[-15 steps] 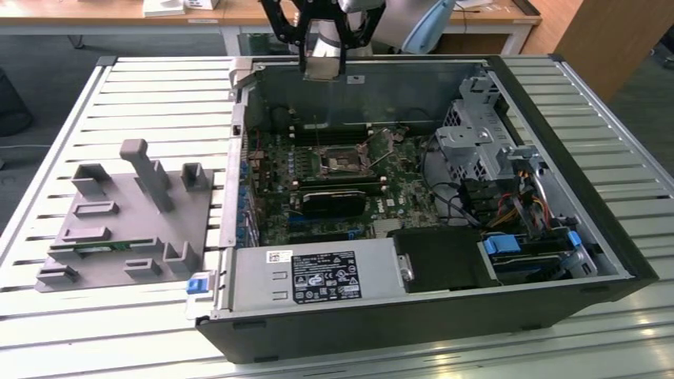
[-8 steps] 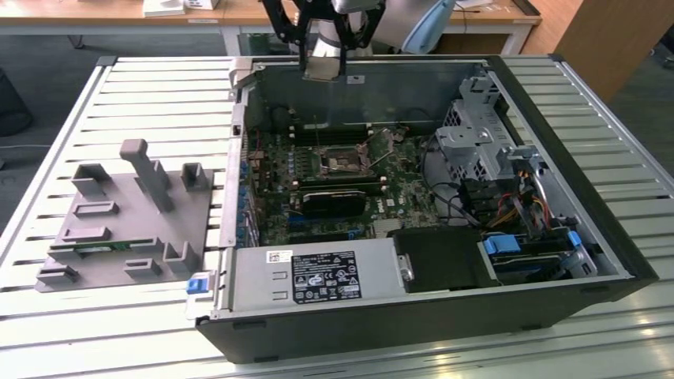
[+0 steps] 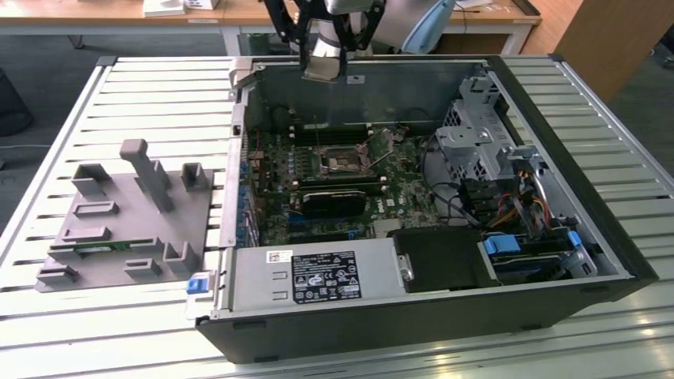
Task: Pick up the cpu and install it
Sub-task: 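Place the cpu into insertion slot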
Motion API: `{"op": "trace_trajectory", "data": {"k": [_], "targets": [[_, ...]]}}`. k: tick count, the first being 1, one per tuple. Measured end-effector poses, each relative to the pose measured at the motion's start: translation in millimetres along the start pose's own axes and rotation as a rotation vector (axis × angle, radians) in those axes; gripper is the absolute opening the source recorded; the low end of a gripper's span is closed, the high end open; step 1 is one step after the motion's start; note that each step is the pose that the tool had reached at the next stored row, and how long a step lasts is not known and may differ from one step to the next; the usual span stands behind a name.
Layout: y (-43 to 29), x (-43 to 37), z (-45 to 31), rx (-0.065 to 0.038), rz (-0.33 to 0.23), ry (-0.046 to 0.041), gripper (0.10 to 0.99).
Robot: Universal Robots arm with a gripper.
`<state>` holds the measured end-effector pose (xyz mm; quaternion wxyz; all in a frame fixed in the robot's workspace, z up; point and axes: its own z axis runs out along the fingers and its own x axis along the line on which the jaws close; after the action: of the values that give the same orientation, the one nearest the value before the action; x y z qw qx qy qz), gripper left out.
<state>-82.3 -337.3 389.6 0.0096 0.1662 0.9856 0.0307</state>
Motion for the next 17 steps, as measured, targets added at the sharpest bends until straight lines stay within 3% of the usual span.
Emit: {"op": "trace_trajectory", "data": {"k": [17], "targets": [[0.0,0.0,0.4,0.002,0.191,-0.0122,0.541]]}}
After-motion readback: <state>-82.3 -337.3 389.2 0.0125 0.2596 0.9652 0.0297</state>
